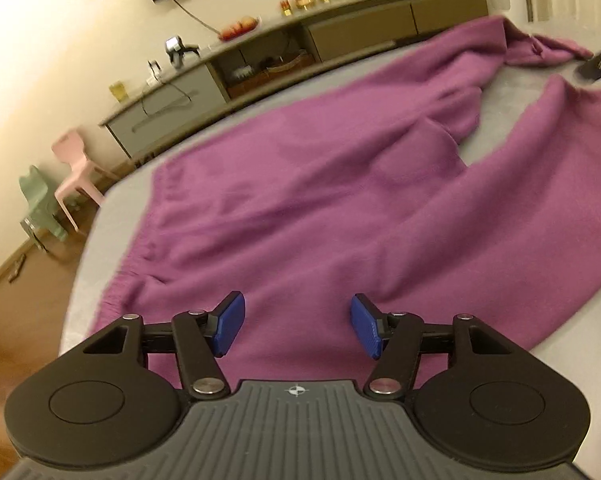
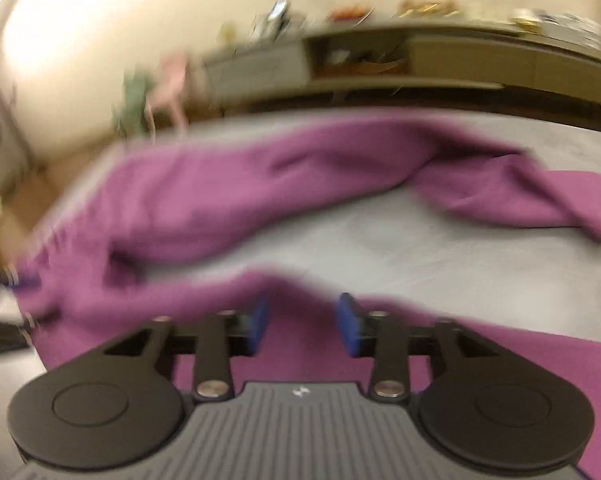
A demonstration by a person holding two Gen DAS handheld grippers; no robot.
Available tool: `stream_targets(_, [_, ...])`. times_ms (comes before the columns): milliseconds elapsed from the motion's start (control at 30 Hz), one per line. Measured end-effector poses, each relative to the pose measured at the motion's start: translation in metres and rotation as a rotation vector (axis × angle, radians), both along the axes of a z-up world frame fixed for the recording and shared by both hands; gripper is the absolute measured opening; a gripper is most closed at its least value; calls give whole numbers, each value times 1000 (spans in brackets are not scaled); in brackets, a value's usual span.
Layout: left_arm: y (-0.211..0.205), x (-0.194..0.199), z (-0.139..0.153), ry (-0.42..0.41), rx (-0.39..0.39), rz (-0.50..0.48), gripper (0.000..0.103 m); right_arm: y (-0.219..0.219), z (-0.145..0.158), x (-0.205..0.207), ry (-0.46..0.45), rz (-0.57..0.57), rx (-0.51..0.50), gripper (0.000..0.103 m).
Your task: Fold clothes
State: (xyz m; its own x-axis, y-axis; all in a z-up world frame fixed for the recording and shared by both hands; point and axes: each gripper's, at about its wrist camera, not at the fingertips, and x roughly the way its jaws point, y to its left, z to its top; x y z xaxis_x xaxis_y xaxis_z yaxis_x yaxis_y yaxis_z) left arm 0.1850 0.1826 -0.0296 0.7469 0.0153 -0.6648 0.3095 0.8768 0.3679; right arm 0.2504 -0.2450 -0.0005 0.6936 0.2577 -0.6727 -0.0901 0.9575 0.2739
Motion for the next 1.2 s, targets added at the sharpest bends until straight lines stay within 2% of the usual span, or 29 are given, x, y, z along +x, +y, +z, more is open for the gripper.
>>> stream_targets(33, [5, 3, 4, -24, -4, 13, 63, -25, 6, -3, -32, -83, -23, 68])
stream_targets(67, [11, 10, 7, -45, -9, 39, 63, -48, 9, -1, -54, -171, -97, 68])
stream_targets(133, [23, 27, 10, -78, -18, 103, 63, -84, 2, 19, -21, -253, -229, 70])
stream_targets(200, [34, 42, 6, -84, -37, 173, 63, -106, -13, 47, 40, -240, -320, 69])
stream_targets(267, [48, 51, 0, -78, -54, 226, 62, -116, -24, 68, 48, -187, -335, 67])
stream_targets(300, [54, 54, -3, -78, -66, 243, 61, -121, -29, 77, 48, -160, -334, 53])
stream_targets(333, [61, 56, -4, -82, -83, 260, 61, -124, -32, 86, 57, -140, -336, 20])
stream_targets(367, [68, 58, -6, -87, -103, 276, 60, -126, -33, 93, 75, -126, -339, 2])
stream_targets(433, [78, 64, -9, -90, -146, 306, 60, -127, -26, 92, 61, -88, -387, 0])
stream_targets(500, [85, 71, -16, -54, -136, 350, 58, -127, -7, 75, 12, -48, -467, 0])
stream_targets(600, [89, 75, -17, -29, -133, 382, 60, -136, 17, 39, -18, -40, -770, 0])
stream_targets(667, [83, 77, -15, -15, -109, 389, 59, -151, 13, 20, 32, -71, -962, 0])
stream_targets(700, [80, 77, -14, -9, -97, 389, 58, -159, 9, 14, 55, -86, -986, 1])
stream_targets(733, [76, 77, -11, -3, -93, 386, 58, -164, 7, 9, 70, -96, -952, 9])
stream_targets(767, [73, 78, -5, -7, -111, 376, 57, -166, 7, 7, 67, -93, -864, 13])
stream_targets(800, [68, 79, 5, -26, -142, 362, 57, -166, 9, 7, 48, -80, -730, 25])
stream_targets(833, [64, 81, 15, -46, -173, 348, 57, -161, 10, 10, 28, -62, -606, 49])
stream_targets(867, [60, 82, 26, -65, -204, 334, 57, -154, 8, 16, 7, -38, -490, 58])
stream_targets(900, [54, 86, 35, -77, -228, 314, 57, -145, 4, 26, -5, -18, -440, 65])
stream_targets(967, [36, 107, 46, -73, -232, 253, 58, -121, -7, 51, -17, 20, -452, 65])
stream_targets(1067, [7, 154, 42, -59, -141, 201, 58, -100, -24, 87, -29, 50, -480, 65])
stream_targets(1100, [2, 169, 37, -55, -131, 196, 58, -97, -30, 99, -30, 52, -494, 59])
stream_targets(1167, [-7, 201, 25, -42, -111, 192, 58, -96, -43, 113, 15, 69, -527, 26])
stream_targets(1200, [-8, 215, 16, -24, -98, 207, 58, -99, -44, 117, 28, 76, -539, 2])
